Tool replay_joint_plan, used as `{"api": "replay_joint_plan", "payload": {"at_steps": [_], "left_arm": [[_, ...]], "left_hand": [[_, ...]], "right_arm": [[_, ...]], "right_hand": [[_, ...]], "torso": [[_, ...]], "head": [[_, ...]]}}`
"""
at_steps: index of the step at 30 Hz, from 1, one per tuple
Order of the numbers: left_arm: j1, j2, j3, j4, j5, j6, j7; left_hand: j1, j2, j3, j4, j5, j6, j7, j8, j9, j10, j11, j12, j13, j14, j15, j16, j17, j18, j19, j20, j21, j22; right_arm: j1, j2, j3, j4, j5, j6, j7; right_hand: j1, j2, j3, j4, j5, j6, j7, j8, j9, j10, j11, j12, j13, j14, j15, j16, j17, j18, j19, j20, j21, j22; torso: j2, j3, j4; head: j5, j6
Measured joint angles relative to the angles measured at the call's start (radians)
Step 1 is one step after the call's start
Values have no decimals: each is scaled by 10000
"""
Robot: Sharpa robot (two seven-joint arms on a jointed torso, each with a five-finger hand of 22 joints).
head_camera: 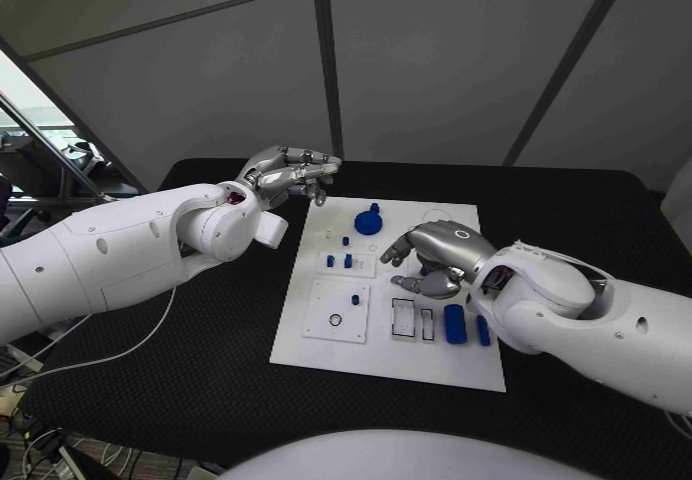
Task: Assemble the parts on the task board
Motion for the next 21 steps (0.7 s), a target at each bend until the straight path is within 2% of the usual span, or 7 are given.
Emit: {"api": "replay_joint_plan", "payload": {"at_steps": [4, 8, 14, 21], "left_arm": [[0, -4, -26, -12, 0, 10, -4], [-1, 7, -48, -33, 0, 21, -6], [-2, 32, -79, -48, 0, 44, -8], [-3, 46, -91, -53, 1, 64, -9]], "left_hand": [[0, 0, 0, 0, 0, 0, 0, 0, 0, 0, 0, 0, 0, 0, 0, 0, 0, 0, 0, 0, 0, 0], [0, 0, 0, 0, 0, 0, 0, 0, 0, 0, 0, 0, 0, 0, 0, 0, -31, -1, 0, 0, 0, -28], [0, 0, 0, 0, 0, 0, 0, 0, 8, 1, 0, 0, 0, 0, 0, 0, -30, -1, 0, 0, 0, -28], [0, 0, 0, 0, 0, 0, -1, 0, 8, 1, 0, 0, -1, 0, 0, 0, -30, -1, 0, 0, 0, -27]], "right_arm": [[206, -393, 165, 66, 203, -15, -89], [351, -609, 238, 24, 286, 56, -204], [407, -721, 254, -122, 264, 406, -415], [423, -645, 262, -335, 138, 1147, -647]], "right_hand": [[0, 0, -135, -2, 0, 0, 0, 0, 0, -303, 26, 1, -12, 0, 0, -61, -189, 0, -265, 16, -248, 0], [-8, -94, -320, 18, 0, 35, -35, 0, -17, -517, 28, 1, -24, 0, -1, -150, -378, 1, -434, 11, -416, 1], [5, -108, -481, 43, 0, 325, -68, 50, 7, -583, 22, 171, -24, 0, -1, -150, -390, 2, -435, 10, -455, 2], [44, -146, -593, 68, -79, 361, -104, 50, 6, -582, 22, 232, -23, 0, -1, -151, -430, 1, -435, 9, -455, 8]], "torso": [[-3, -1, -13], [-2, -1, -12], [5, -7, 13], [16, -12, 18]], "head": [[-114, 74], [-207, 139], [-285, 180], [-296, 175]]}}
